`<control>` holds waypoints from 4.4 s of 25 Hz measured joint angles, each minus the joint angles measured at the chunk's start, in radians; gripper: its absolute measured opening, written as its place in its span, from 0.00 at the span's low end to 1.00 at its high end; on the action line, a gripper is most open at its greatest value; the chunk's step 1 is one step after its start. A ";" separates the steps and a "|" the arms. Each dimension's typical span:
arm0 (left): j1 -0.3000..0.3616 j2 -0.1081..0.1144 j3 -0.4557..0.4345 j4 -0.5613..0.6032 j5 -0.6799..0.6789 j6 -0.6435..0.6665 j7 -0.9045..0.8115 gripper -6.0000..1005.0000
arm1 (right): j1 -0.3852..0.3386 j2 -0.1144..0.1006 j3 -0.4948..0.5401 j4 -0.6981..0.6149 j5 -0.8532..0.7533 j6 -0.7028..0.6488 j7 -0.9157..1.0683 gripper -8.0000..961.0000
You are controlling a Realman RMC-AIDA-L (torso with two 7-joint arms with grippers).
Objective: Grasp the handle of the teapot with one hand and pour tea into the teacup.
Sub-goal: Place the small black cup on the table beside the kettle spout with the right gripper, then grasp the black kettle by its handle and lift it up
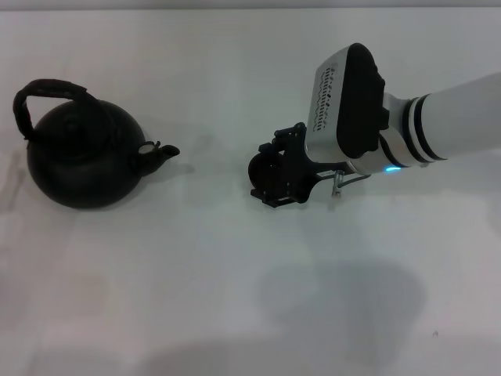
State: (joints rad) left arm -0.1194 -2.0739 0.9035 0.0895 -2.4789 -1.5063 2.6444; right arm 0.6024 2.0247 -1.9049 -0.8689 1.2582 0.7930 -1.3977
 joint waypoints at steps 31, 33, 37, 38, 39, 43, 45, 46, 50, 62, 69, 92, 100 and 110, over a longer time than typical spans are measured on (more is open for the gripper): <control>-0.008 0.000 0.000 -0.002 0.002 0.000 -0.002 0.76 | -0.006 -0.006 0.010 -0.028 0.037 0.034 -0.014 0.88; -0.008 0.000 0.000 -0.002 0.002 0.001 -0.002 0.76 | -0.008 -0.007 0.016 -0.037 0.037 0.049 -0.013 0.88; -0.008 0.002 0.000 -0.002 0.002 0.007 -0.001 0.76 | -0.020 -0.008 0.062 -0.070 0.039 0.111 -0.015 0.88; -0.008 0.002 0.000 -0.002 0.002 0.009 -0.001 0.76 | -0.026 -0.008 0.078 -0.085 0.041 0.126 -0.015 0.88; -0.008 0.002 0.000 -0.002 0.002 0.011 -0.001 0.76 | -0.037 -0.008 0.099 -0.105 0.043 0.146 -0.015 0.88; -0.007 -0.001 0.000 -0.002 0.025 0.010 0.001 0.76 | -0.099 -0.011 0.198 -0.217 0.047 0.198 -0.022 0.89; -0.008 -0.001 0.000 0.000 0.059 0.006 0.000 0.76 | -0.137 -0.012 0.254 -0.275 0.048 0.212 -0.030 0.89; -0.008 -0.001 0.000 0.001 0.074 0.004 -0.001 0.76 | -0.154 -0.012 0.281 -0.298 0.048 0.213 -0.034 0.89; -0.020 -0.001 0.000 0.004 0.126 0.003 -0.004 0.76 | -0.198 -0.012 0.370 -0.356 0.048 0.222 -0.045 0.89; -0.093 0.004 0.000 0.008 0.184 0.109 -0.070 0.76 | -0.223 -0.012 0.436 -0.369 0.075 0.240 -0.076 0.89; -0.125 0.003 0.000 0.012 0.209 0.167 -0.083 0.76 | -0.224 -0.012 0.441 -0.366 0.076 0.234 -0.084 0.89; -0.150 -0.002 0.000 0.008 0.223 0.195 -0.113 0.38 | -0.215 -0.012 0.448 -0.310 0.074 0.175 -0.119 0.89; -0.154 -0.003 -0.001 0.012 0.219 0.197 -0.134 0.14 | -0.217 -0.012 0.448 -0.303 0.075 0.175 -0.123 0.88; -0.178 -0.001 0.003 0.169 0.261 0.325 -0.325 0.14 | -0.223 -0.012 0.448 -0.248 0.134 0.159 -0.180 0.88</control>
State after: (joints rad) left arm -0.2974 -2.0745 0.9066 0.2581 -2.2175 -1.1815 2.3193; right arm 0.3797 2.0126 -1.4572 -1.1171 1.3918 0.9515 -1.5775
